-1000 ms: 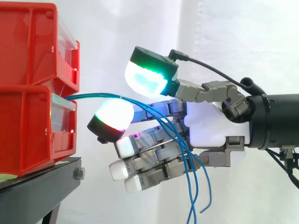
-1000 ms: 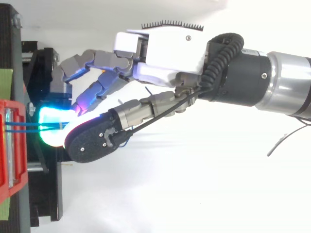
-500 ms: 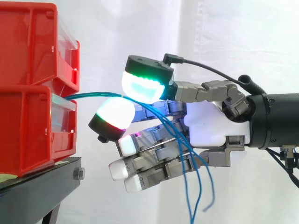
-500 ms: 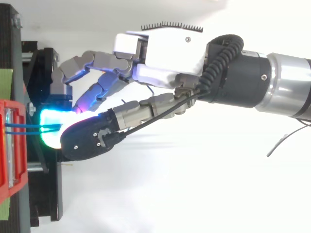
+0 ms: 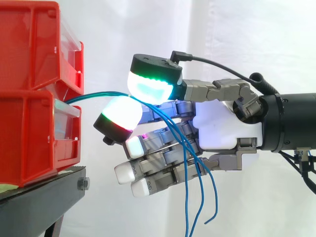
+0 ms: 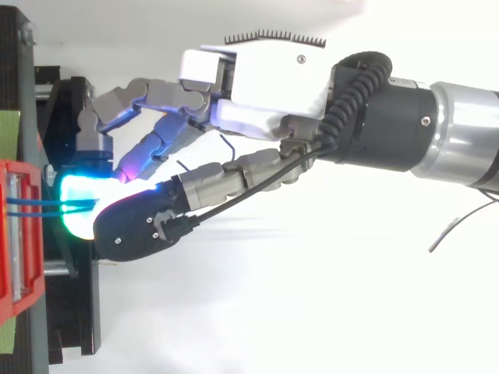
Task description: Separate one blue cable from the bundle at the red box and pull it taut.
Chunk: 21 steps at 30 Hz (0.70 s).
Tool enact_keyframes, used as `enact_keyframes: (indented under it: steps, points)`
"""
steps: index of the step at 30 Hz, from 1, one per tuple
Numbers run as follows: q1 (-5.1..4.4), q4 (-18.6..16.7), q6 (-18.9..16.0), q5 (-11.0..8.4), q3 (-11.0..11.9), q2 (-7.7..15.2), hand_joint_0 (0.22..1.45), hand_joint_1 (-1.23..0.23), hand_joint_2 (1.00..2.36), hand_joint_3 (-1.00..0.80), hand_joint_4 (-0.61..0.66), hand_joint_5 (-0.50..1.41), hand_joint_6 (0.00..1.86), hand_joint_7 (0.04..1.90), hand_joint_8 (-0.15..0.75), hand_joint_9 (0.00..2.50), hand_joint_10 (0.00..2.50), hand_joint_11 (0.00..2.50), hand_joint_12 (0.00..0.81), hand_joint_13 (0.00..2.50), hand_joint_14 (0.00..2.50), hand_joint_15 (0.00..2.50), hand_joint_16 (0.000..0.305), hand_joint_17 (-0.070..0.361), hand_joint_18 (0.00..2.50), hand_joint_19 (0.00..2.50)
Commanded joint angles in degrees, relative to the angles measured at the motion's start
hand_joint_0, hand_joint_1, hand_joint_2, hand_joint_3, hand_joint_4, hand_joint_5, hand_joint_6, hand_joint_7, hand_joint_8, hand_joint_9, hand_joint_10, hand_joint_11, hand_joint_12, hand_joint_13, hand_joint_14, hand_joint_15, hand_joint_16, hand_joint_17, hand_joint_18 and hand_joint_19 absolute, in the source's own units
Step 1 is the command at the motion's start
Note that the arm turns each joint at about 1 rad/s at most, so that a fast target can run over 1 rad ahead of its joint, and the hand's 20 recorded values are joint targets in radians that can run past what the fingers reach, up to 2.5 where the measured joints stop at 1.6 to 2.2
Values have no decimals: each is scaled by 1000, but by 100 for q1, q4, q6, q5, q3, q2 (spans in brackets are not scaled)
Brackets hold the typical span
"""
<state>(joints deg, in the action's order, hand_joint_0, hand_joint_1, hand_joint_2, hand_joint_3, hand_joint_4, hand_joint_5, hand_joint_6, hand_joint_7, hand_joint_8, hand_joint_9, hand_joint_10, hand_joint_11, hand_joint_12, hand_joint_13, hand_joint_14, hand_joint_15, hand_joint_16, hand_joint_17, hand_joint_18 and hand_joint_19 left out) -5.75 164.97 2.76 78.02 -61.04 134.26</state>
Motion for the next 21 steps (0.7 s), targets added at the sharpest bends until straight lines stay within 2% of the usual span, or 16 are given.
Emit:
enact_keyframes:
  steps: [1,7,13,17,21]
  points:
    - [4,158,-3,11,58,-5,601,-748,1019,-128,78,-176,874,1014,305,846,19,694,365,728,15,415,36,81,540,421]
    - [4,255,-3,64,145,-5,606,-761,1017,-171,84,-178,875,1026,303,843,20,705,365,725,15,416,35,80,537,423]
    - [12,475,-21,90,216,-5,617,-761,1011,-326,111,-178,889,1018,299,853,20,708,358,732,15,413,34,78,541,419]
    - [21,668,-21,99,233,-58,599,-680,1006,-428,121,-168,889,1029,306,893,20,714,356,746,15,416,34,77,559,434]
    - [21,703,-12,99,242,-102,553,-578,1000,-500,129,-166,887,1026,313,914,20,714,362,758,16,424,35,80,566,436]
